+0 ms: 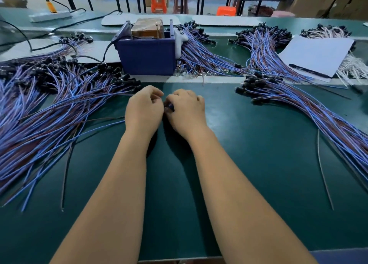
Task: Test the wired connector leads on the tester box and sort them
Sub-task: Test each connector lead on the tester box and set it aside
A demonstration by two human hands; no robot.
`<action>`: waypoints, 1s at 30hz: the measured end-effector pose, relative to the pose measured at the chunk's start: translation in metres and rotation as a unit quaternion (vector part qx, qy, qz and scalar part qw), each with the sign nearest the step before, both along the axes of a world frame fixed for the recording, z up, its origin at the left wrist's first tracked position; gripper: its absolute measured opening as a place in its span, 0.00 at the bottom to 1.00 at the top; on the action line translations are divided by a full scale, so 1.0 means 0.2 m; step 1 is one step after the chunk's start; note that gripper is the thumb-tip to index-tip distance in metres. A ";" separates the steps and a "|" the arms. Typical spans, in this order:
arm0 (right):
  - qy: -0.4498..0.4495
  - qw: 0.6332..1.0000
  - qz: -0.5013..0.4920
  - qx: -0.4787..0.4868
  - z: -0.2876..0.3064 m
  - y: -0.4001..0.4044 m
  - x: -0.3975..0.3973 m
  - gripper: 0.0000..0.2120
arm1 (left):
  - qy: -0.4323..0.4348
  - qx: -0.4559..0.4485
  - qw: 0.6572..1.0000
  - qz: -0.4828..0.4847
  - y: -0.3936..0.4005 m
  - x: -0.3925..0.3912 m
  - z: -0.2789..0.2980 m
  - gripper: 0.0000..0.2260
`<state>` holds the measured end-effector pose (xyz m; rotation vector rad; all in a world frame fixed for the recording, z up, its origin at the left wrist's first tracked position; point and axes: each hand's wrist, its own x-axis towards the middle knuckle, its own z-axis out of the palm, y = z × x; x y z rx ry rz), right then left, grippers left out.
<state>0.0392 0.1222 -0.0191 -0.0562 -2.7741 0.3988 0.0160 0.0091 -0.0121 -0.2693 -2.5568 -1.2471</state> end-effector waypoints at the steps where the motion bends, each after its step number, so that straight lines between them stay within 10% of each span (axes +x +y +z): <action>1: 0.013 1.000 -0.006 -0.003 0.00 0.01 0.00 0.10 | 0.009 0.036 0.999 -0.022 0.02 0.01 0.00 0.11; 4: 0.039 0.998 -0.043 -0.040 0.01 0.02 0.03 0.07 | 0.036 0.141 0.984 -0.102 0.11 0.06 0.02 0.09; 8: 0.078 0.932 -0.108 -0.337 0.04 0.04 0.06 0.03 | 0.089 0.170 0.975 -0.115 0.15 0.07 0.01 0.03; 12: 0.094 0.874 -0.113 -0.464 0.07 0.09 0.07 0.08 | -0.104 0.233 0.964 -0.068 0.12 0.01 -0.01 0.10; 20: -0.078 0.899 0.100 -0.420 0.08 0.05 0.10 0.08 | -0.166 0.542 0.824 -0.023 0.02 -0.06 0.06 0.08; 26: 0.004 0.857 0.079 -0.509 0.09 0.05 0.09 0.12 | -0.209 0.515 0.820 -0.132 0.02 -0.04 0.05 0.12; 30: 0.068 0.821 0.059 -0.563 0.09 0.04 0.07 0.09 | -0.218 0.342 0.900 -0.162 0.12 0.02 0.04 0.10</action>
